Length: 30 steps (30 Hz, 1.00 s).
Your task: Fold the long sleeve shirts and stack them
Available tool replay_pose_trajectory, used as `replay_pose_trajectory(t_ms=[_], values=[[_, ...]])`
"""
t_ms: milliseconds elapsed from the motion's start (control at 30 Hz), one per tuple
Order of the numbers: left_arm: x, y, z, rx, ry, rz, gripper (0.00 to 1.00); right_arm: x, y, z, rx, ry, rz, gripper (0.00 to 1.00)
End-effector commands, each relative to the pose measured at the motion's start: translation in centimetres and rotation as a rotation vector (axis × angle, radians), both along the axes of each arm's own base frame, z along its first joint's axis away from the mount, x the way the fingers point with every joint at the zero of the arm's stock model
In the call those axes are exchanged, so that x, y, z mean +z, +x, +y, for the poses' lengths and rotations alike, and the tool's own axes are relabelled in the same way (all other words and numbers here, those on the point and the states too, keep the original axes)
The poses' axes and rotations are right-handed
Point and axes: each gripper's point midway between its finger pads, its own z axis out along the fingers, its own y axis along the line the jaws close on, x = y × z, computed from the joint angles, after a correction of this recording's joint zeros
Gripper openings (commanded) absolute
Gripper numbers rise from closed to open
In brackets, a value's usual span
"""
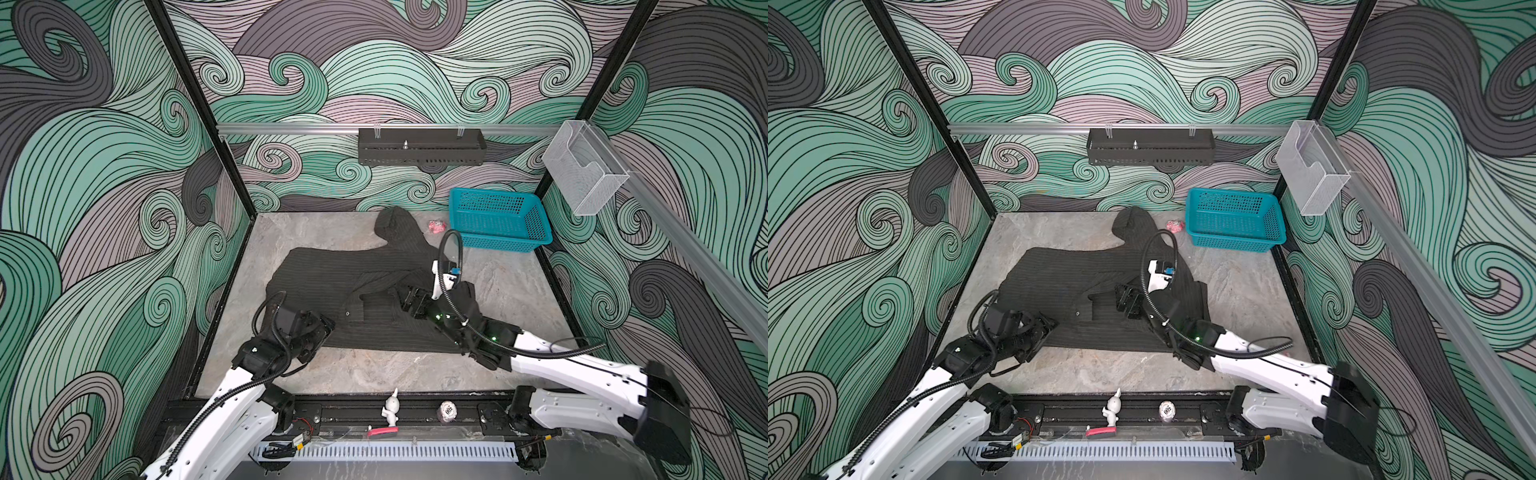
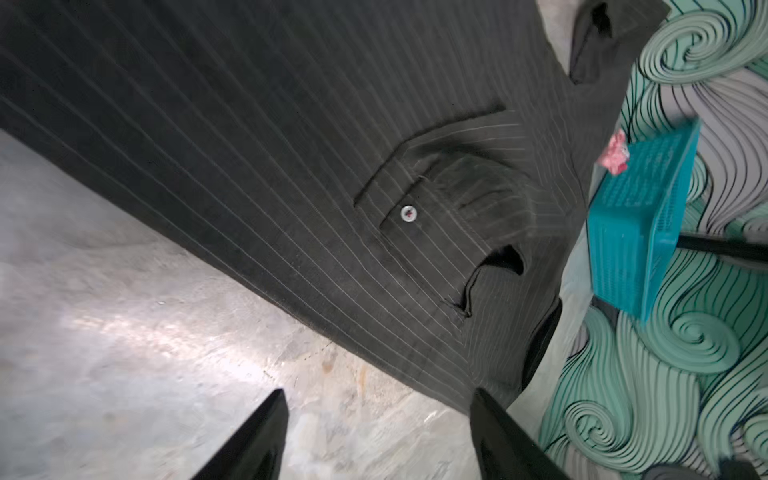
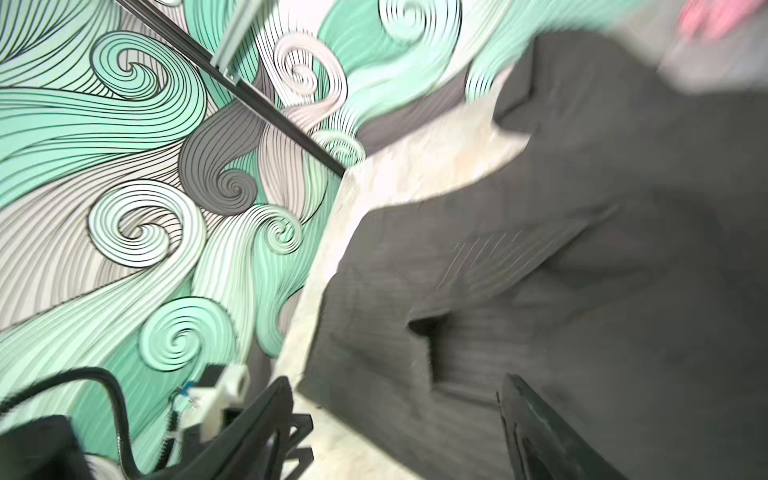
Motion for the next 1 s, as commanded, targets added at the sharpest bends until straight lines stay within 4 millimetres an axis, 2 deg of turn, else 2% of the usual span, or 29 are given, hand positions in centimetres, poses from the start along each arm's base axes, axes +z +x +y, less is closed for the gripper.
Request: replay_pose_trajectory(t_ms=[0,133,300,400,633,833,967], values=[[4.8,3.6,-2.9,0.174,-0.281,-0.192,0.74,-0.5,0.8,-4.2,-0.026,-0.267,-0.079,0.78],[2.5,4.2,-5.2,0.283,-0.355,-0.174,0.75,0.3,1.7,-6.6,-0.057,-0.264,-0.098,0.78],[0.5,4.8,-7.0,0.392,-0.438,-0.170,0.75,0.8,2.3,-7.9,-0.071,-0.254,-0.114,0.78],[-0.2,4.7,-7.0,0.464,-0.457,-0.177,0.75,1.2,2.5,-8.2,-0.068,-0.239,-0.120,0.77],[-0.9,5.4,-5.7,0.591,-0.495,-0.234,0.80,1.6,2.5,-8.7,-0.052,-0.234,-0.128,0.77],[-2.4,6.4,-6.6,0.648,-0.556,-0.229,0.78,1.2,2.4,-9.2,-0.046,-0.233,-0.122,0.77],[-2.0,7.2,-7.2,0.668,-0.555,-0.250,0.79,1.2,2.4,-9.7,-0.054,-0.229,-0.124,0.76]])
